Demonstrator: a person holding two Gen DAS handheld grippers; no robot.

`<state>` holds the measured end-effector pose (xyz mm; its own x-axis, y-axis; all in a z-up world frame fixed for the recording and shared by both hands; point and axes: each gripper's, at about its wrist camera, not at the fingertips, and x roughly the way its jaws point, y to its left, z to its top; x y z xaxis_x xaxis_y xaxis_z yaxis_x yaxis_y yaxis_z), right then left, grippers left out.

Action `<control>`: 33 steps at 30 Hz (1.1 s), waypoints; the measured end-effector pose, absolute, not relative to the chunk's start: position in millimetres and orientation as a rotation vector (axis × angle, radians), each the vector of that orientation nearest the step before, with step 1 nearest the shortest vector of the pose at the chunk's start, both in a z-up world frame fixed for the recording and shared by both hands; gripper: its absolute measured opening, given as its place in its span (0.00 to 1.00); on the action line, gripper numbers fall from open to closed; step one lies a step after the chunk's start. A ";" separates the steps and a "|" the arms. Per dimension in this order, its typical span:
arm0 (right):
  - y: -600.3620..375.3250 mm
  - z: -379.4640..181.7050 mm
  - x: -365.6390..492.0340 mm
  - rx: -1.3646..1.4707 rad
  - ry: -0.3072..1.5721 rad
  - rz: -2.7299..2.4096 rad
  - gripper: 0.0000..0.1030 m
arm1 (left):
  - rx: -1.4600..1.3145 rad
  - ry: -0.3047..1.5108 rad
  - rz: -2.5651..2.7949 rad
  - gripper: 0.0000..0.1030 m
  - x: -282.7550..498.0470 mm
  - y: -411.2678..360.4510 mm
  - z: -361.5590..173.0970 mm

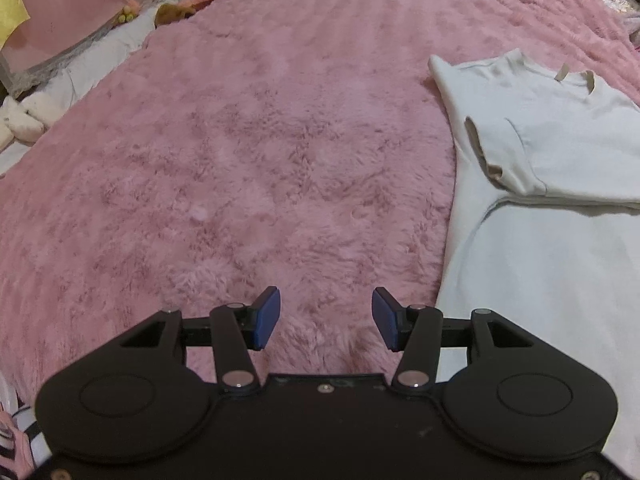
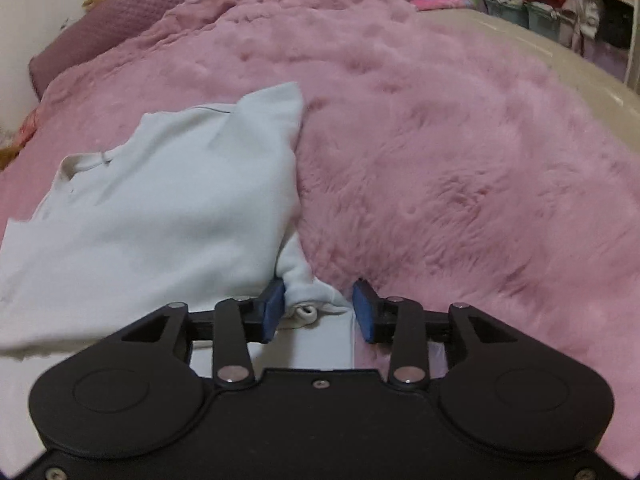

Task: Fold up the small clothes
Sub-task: 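Move both open grippers to the ribbed hem of the sweatshirt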

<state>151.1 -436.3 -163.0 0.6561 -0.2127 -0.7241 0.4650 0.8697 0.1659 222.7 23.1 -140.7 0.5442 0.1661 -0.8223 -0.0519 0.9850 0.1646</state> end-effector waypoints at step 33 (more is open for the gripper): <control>-282.0 -114.7 -158.1 0.324 0.700 -0.581 0.59 | 0.122 1.082 -0.058 0.52 33.0 -29.3 -181.8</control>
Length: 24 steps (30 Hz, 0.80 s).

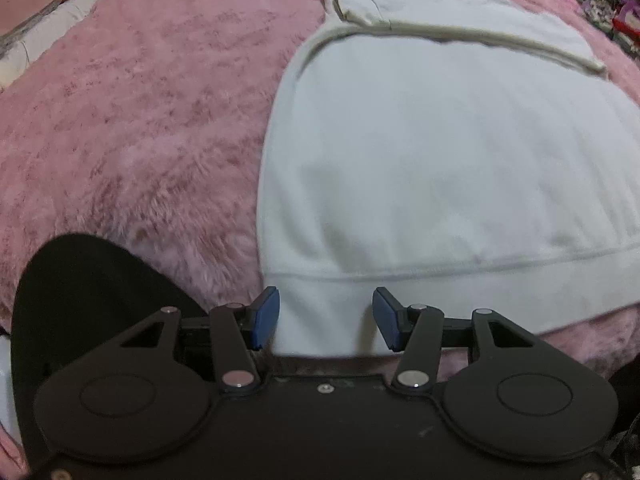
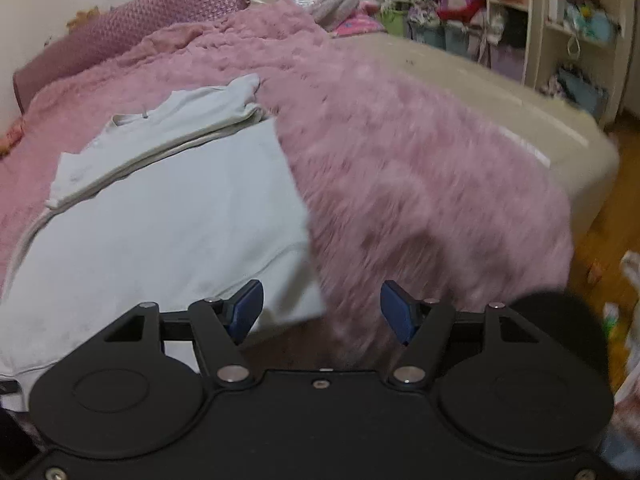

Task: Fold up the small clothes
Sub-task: 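Move both open grippers to the ribbed hem of the sweatshirt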

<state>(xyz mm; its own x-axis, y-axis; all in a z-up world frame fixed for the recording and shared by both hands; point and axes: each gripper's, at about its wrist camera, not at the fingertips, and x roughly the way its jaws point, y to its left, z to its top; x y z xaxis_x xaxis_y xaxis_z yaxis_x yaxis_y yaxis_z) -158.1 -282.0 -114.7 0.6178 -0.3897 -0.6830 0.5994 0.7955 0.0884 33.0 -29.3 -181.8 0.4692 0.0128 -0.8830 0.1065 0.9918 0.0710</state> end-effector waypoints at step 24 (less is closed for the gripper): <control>-298.2 -132.6 -145.5 0.346 0.773 -0.604 0.28 | 0.060 1.132 0.049 0.56 42.1 -5.7 -209.3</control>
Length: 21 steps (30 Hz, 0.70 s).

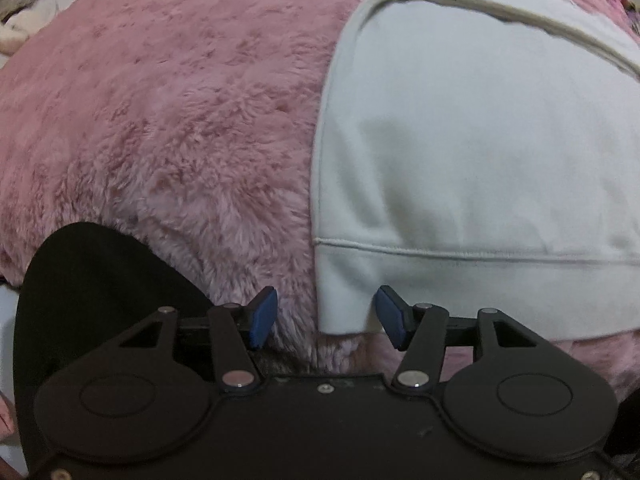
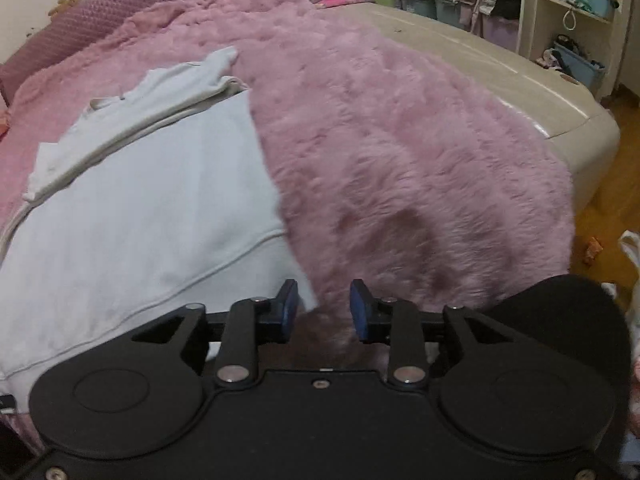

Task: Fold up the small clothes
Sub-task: 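Move both open grippers to the ribbed hem of the sweatshirt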

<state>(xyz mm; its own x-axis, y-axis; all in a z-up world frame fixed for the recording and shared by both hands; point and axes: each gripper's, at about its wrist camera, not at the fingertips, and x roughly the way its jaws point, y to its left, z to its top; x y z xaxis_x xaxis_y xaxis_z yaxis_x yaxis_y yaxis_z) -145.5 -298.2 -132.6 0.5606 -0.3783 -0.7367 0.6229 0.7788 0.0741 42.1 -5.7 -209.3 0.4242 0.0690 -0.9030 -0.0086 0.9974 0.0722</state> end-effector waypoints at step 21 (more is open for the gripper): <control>-287.8 -138.8 -132.8 0.364 0.765 -0.519 0.60 | -0.049 1.124 0.008 0.56 22.2 8.3 -210.3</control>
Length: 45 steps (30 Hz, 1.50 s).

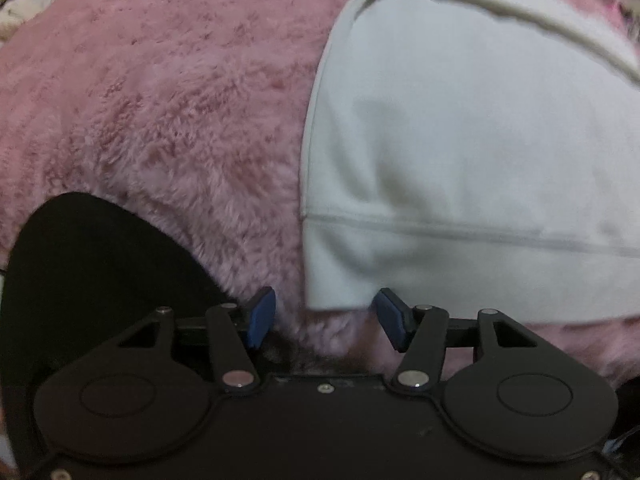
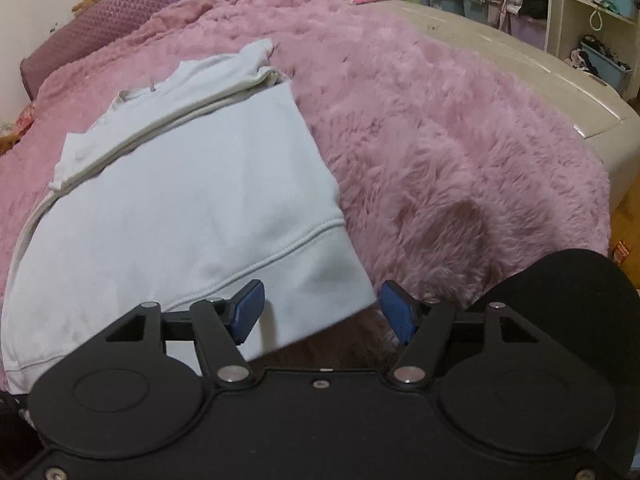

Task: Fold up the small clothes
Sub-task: 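Move both open grippers to the ribbed hem of the sweatshirt, then close the left gripper on the hem while the right gripper grasps the hem, then lift the hem with both grippers and fold it over toward the collar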

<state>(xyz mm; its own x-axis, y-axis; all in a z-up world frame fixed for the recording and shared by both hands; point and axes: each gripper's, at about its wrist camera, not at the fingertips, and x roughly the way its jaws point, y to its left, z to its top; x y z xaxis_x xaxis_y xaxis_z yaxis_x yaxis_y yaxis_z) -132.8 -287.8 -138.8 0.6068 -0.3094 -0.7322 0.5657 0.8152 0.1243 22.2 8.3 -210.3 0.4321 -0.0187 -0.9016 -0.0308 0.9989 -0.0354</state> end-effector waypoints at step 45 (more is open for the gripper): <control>-238.9 -81.3 -175.6 0.250 0.623 -0.371 0.02 | 0.057 0.787 0.051 0.04 -20.4 7.6 -124.4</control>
